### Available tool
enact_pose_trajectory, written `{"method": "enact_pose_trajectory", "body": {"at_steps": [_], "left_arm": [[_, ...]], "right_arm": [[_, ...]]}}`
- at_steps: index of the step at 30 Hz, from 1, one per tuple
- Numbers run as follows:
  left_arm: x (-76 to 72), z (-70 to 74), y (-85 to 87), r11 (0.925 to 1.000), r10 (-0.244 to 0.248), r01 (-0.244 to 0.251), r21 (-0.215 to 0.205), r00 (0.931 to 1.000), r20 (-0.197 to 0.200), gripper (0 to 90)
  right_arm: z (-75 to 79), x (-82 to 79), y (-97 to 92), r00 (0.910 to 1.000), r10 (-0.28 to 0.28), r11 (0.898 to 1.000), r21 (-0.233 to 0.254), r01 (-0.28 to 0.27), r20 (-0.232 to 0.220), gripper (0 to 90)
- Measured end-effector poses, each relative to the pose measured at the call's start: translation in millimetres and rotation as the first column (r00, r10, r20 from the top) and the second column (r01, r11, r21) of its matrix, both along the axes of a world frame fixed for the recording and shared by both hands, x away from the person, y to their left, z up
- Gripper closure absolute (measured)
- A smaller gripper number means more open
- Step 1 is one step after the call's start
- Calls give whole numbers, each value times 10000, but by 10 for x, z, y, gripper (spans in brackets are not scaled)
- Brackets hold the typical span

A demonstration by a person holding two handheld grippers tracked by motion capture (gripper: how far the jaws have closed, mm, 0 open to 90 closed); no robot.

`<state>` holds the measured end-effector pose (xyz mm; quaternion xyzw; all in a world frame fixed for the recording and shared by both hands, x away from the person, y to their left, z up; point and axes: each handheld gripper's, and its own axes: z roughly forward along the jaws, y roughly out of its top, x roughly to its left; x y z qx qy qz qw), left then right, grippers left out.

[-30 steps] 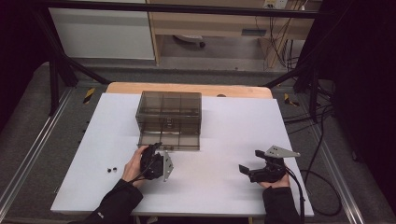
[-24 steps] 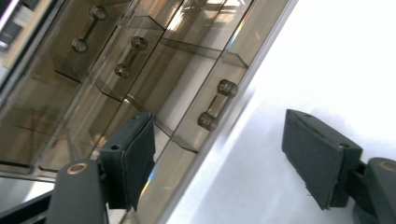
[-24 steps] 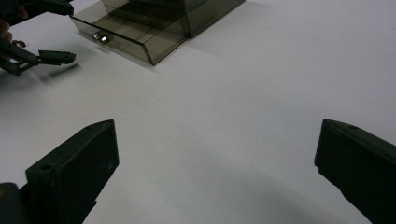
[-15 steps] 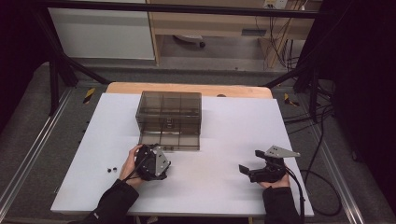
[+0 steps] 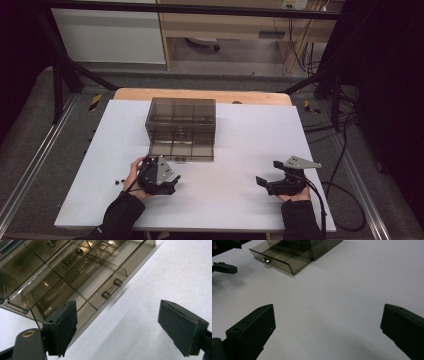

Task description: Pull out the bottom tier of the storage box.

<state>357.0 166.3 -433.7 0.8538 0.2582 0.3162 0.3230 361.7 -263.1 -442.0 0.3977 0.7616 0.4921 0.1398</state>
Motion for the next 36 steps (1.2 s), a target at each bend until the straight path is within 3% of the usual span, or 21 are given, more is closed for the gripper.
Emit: {"method": "enact_pose_trajectory", "body": {"at_steps": [6,15,23,36], "left_arm": [[-34,35,82,9990,70,-85,-449,9995,-317,141],[-74,76,194,9966,240,-295,-764,9972,-715,123],[-78,103,350,9908,513,-648,-1184,9922,-1139,104],[-89,166,596,9778,821,-1058,-1811,9876,-1338,75]], "right_arm": [[-1,-1,0,10000,-16,10000,1,16,-15,3],[-2,0,1,10000,3,10000,14,-3,-15,3],[-5,2,4,10000,-8,10000,-2,8,-57,3],[-7,3,2,10000,-26,10000,-36,26,-76,3]]}}
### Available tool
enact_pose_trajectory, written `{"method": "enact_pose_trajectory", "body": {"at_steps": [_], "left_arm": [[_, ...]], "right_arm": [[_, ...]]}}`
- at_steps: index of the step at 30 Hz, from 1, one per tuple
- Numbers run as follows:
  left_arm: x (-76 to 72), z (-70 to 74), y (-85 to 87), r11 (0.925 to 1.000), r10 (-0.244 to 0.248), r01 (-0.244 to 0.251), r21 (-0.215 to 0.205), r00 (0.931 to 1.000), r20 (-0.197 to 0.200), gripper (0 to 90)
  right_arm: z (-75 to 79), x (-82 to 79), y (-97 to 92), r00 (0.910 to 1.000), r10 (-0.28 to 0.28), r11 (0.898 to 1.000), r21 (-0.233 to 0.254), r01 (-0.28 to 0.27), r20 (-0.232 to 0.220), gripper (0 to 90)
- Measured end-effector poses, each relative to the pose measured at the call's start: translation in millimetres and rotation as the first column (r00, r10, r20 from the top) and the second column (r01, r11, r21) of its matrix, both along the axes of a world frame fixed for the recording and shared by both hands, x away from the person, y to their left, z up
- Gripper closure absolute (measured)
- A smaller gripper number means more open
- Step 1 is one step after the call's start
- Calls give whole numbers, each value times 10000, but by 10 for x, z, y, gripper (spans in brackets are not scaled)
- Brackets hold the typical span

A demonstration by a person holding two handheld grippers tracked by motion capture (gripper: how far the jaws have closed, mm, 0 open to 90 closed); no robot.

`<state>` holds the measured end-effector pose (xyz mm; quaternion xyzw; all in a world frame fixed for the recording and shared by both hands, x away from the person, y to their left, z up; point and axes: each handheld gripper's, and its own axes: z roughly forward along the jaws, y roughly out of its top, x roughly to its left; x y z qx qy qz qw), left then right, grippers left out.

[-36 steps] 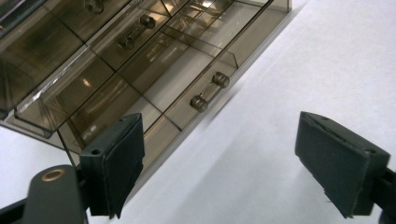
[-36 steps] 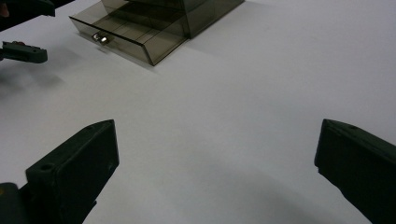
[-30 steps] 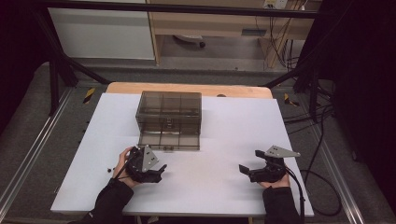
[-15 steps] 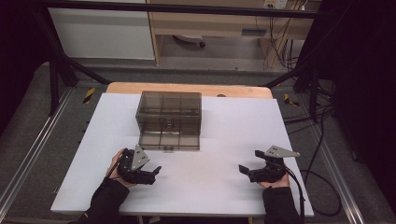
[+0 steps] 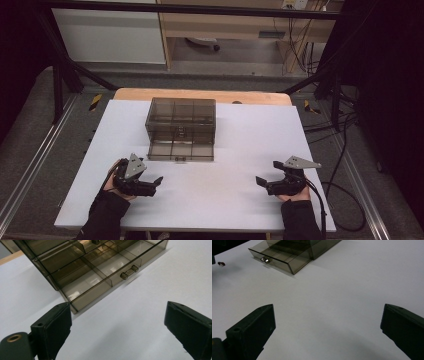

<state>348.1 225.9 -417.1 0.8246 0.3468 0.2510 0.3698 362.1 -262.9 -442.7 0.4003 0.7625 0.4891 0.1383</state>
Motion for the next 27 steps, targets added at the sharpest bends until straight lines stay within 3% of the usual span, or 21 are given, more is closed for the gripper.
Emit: {"method": "enact_pose_trajectory", "body": {"at_steps": [14,27], "left_arm": [[-7,42,245,9982,356,-360,-483,9993,-82,65],[-13,62,528,9917,817,-858,-954,9956,-463,62]], "right_arm": [[-3,6,1,10000,-1,10000,25,1,-13,4],[-8,7,5,10000,5,10000,5,-5,-51,4]]}}
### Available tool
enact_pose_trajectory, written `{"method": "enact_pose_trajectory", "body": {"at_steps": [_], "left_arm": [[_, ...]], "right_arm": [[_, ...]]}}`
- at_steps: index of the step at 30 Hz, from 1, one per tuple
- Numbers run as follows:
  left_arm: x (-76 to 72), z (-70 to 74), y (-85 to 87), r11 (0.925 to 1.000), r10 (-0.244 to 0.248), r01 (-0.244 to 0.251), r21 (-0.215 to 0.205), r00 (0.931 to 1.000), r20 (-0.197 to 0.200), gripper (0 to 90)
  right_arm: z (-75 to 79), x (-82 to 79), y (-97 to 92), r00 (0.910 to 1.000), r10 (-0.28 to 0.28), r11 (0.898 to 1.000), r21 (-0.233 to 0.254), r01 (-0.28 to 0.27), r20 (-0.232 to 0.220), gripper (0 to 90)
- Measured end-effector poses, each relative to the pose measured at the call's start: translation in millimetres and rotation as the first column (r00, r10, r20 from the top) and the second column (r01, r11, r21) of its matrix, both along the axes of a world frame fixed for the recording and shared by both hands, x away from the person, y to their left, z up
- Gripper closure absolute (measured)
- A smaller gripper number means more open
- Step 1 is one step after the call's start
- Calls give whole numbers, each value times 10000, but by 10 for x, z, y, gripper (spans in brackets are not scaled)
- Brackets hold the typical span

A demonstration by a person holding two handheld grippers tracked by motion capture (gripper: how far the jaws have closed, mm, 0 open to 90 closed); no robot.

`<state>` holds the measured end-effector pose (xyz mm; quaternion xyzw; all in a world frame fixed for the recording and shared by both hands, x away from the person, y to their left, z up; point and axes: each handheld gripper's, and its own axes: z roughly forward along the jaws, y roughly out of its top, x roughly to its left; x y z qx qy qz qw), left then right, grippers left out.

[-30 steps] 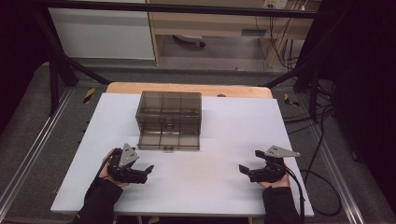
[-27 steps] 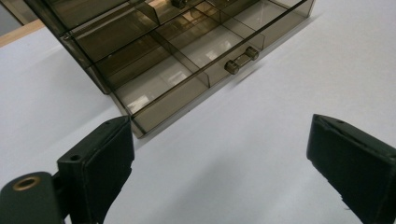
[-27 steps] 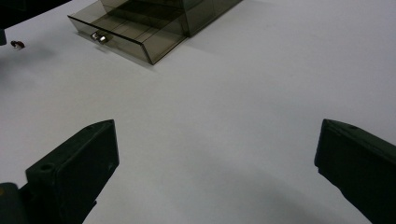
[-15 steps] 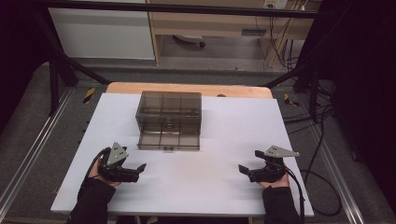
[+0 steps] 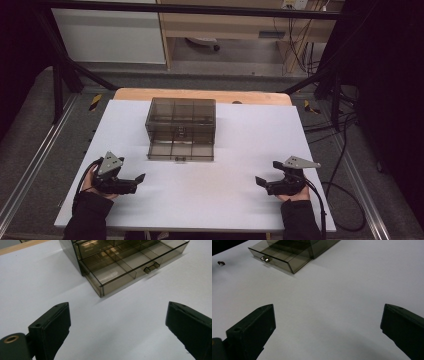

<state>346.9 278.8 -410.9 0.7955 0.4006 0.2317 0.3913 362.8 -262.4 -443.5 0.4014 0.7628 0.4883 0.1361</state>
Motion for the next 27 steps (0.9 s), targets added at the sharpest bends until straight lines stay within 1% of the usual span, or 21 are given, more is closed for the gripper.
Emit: {"method": "enact_pose_trajectory", "body": {"at_steps": [3,10,17,21,23,27], "left_arm": [[0,0,55,9999,83,-84,-100,9999,-135,62],[-4,-22,180,9994,282,-290,-180,9987,-417,62],[-22,-46,317,9975,661,-676,-210,9958,-632,67],[-22,-61,392,9957,852,-877,-297,9932,-788,87],[-26,-62,434,9941,994,-1025,-358,9918,-801,97],[-36,-82,493,9914,1172,-1222,-479,9885,-951,146]], "right_arm": [[2,0,-2,10000,-12,10000,10,12,13,4],[2,-3,0,10000,-3,10000,7,3,-10,4],[-1,0,-1,10000,0,10000,-4,0,-2,4],[-2,-2,2,10000,21,10000,-27,-21,-38,4],[-1,-3,0,10000,6,10000,-38,-6,-51,4],[1,-3,-2,10000,2,10000,-33,-2,-23,4]]}}
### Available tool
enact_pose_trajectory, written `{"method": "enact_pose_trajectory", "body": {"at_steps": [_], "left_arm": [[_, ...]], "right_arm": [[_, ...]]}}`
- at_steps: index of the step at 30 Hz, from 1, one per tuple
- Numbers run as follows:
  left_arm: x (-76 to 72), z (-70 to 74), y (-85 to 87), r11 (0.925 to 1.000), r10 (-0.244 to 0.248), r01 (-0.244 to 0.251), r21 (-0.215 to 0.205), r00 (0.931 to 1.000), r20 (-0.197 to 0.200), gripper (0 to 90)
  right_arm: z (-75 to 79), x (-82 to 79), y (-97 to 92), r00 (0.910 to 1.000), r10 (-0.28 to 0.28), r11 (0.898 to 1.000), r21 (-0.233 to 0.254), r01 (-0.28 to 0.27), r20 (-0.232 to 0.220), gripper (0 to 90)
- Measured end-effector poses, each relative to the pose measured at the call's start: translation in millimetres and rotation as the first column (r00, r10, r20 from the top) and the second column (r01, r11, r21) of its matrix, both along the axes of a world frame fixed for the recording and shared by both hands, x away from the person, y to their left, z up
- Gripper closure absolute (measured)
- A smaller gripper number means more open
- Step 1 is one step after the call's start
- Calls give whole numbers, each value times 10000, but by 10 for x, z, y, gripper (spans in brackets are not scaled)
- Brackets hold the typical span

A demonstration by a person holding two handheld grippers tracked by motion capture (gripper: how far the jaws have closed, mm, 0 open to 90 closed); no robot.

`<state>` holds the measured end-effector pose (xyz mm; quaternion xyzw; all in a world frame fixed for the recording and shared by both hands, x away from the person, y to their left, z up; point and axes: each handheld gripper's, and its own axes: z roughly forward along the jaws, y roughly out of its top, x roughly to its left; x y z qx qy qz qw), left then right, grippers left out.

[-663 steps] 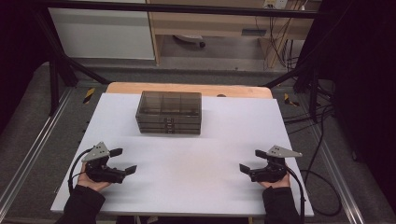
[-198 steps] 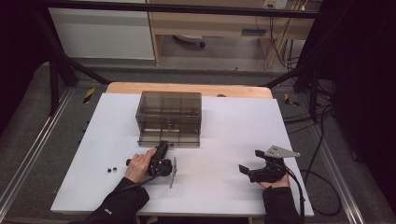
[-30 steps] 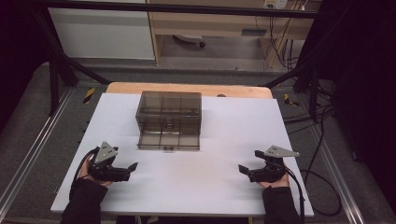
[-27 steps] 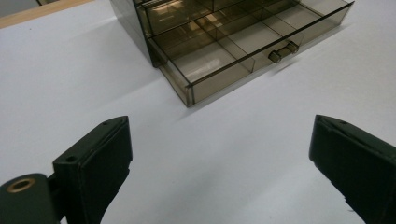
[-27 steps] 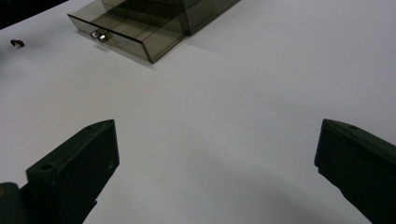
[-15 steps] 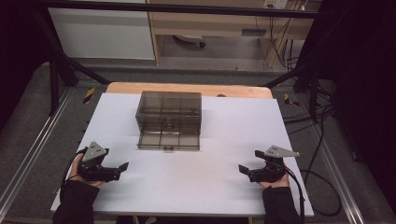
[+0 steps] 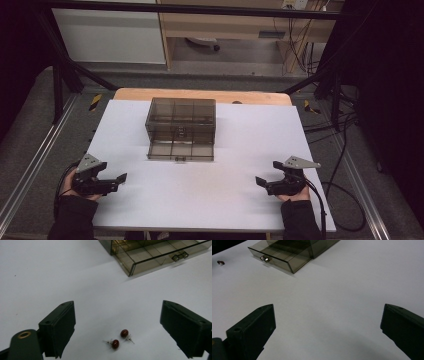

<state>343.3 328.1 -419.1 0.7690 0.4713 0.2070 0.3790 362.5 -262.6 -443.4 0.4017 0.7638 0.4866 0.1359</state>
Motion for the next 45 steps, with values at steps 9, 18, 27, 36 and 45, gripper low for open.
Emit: {"method": "enact_pose_trajectory", "body": {"at_steps": [9,18,27,36,45], "left_arm": [[-15,-73,86,9995,161,-175,-276,9986,-499,249],[-35,-126,98,9991,414,-423,-93,9960,-797,358],[-47,-183,91,9980,597,-617,-149,9921,-1106,463],[-47,-220,67,9984,492,-527,-221,9892,-1378,549],[-41,-243,41,9980,602,-623,-103,9886,-1382,629]], "right_arm": [[-1,1,3,10000,19,10000,-27,-19,9,4],[-2,0,6,10000,21,10000,-23,-21,10,4],[-1,-2,7,10000,28,10000,-23,-28,-4,4],[3,-3,6,10000,-6,10000,-1,6,14,4],[5,-4,5,10000,3,10000,11,-3,26,4]]}}
